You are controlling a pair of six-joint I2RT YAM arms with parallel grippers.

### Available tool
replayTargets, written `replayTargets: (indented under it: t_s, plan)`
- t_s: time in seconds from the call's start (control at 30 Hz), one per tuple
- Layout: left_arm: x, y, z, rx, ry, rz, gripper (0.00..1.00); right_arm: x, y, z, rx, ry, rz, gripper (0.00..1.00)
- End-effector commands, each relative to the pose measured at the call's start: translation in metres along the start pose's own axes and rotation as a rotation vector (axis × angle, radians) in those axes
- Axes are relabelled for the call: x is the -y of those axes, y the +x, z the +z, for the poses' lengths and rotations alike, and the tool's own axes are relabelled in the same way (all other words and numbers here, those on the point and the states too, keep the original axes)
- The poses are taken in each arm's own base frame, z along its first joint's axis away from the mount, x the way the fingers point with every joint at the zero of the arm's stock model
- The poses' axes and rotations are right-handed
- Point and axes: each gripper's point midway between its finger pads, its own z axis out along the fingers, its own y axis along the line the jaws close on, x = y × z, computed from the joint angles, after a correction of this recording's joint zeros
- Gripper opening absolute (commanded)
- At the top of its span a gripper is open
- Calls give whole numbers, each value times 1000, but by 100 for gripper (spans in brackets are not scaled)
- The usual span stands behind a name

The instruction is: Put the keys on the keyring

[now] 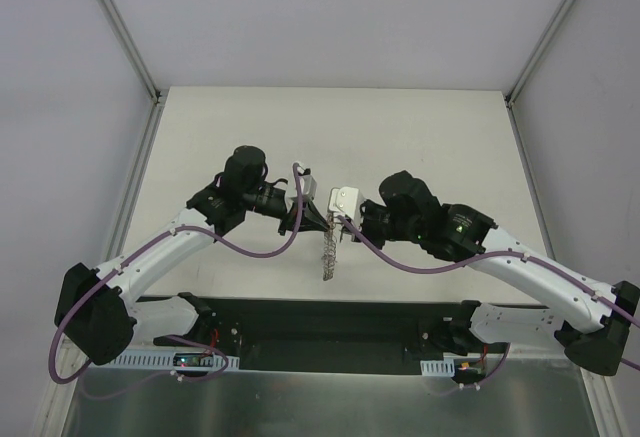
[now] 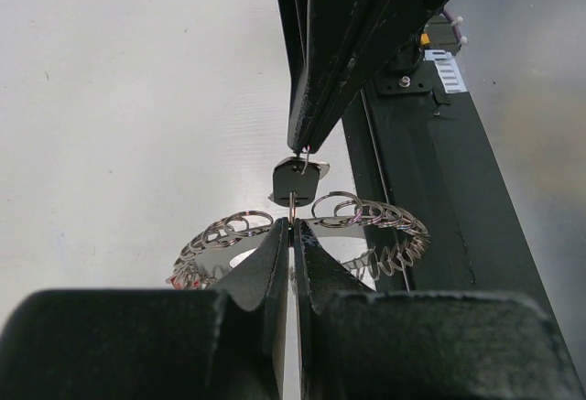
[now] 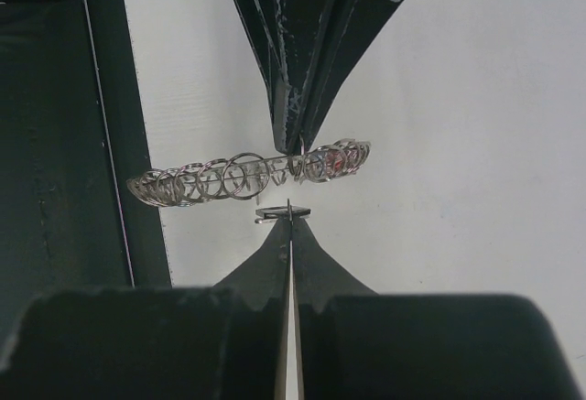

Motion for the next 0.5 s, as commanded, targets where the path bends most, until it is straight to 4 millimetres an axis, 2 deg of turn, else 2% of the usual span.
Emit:
replayTargets:
  t_s: [0.0, 0.47]
  plan:
    - [8, -14, 4, 49, 64, 106, 0, 1, -26, -10, 86, -1, -9, 1]
    - [11, -14, 6, 48, 69, 120, 0, 1, -29, -8, 99, -6, 5, 1]
